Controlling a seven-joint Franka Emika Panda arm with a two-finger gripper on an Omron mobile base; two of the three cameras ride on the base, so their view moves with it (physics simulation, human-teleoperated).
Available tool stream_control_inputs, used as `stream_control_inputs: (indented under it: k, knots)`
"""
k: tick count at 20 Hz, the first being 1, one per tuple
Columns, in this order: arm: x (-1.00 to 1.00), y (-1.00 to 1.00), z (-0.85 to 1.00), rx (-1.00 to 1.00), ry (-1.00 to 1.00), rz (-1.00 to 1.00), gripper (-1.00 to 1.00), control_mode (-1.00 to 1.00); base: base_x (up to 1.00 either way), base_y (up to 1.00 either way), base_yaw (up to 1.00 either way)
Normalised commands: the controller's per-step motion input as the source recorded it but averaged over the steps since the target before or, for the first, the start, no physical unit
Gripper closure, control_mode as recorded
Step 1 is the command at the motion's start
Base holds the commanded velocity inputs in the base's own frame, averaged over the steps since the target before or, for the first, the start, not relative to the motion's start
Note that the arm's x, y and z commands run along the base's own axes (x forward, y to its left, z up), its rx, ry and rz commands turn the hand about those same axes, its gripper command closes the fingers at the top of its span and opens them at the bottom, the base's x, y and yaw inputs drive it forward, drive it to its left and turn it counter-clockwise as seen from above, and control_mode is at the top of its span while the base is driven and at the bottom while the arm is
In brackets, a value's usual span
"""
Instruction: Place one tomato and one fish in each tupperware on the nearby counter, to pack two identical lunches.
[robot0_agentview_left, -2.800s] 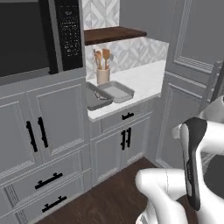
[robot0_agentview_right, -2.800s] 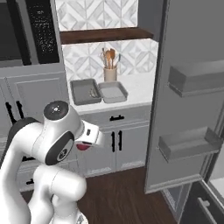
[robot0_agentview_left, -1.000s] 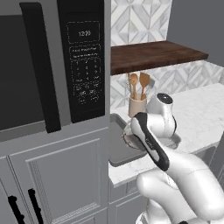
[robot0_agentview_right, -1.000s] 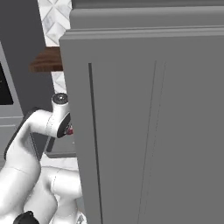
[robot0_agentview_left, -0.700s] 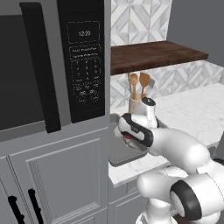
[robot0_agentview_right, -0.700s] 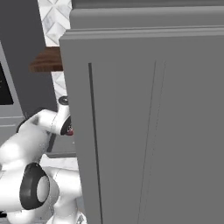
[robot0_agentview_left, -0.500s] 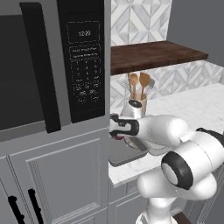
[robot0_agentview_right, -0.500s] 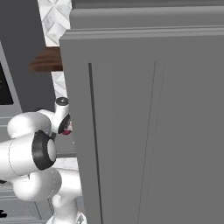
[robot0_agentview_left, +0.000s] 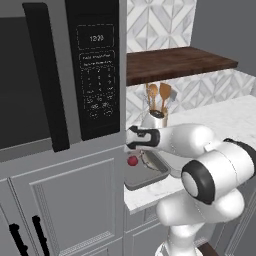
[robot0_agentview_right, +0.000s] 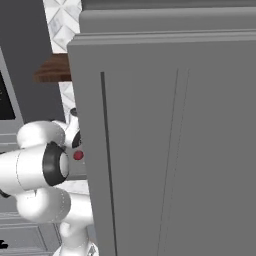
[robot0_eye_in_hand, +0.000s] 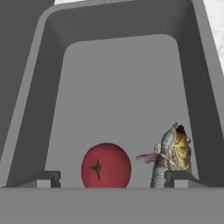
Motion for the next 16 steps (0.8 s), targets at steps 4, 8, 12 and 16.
stream_control_inputs:
  k: [4,8,12,16]
  knots:
    - [-0.64,-0.87,1.00,0.01,-0.02,-0.12,-1.00,-1.00,0.00,0.00,0.00]
    - [-1.00,-0.91,1.00,0.00,-0.13,-0.22,-1.00,-1.00,0.00,0.00,0.00]
    - [-1.00,-0.75,1.00,-0.04,-0.19,-0.29,-1.00,-1.00,0.00,0.00,0.00]
    - [-1.00,-0.40,0.73,-0.06,-0.04,-0.35,-1.00,-1.00,0.00,0.00,0.00]
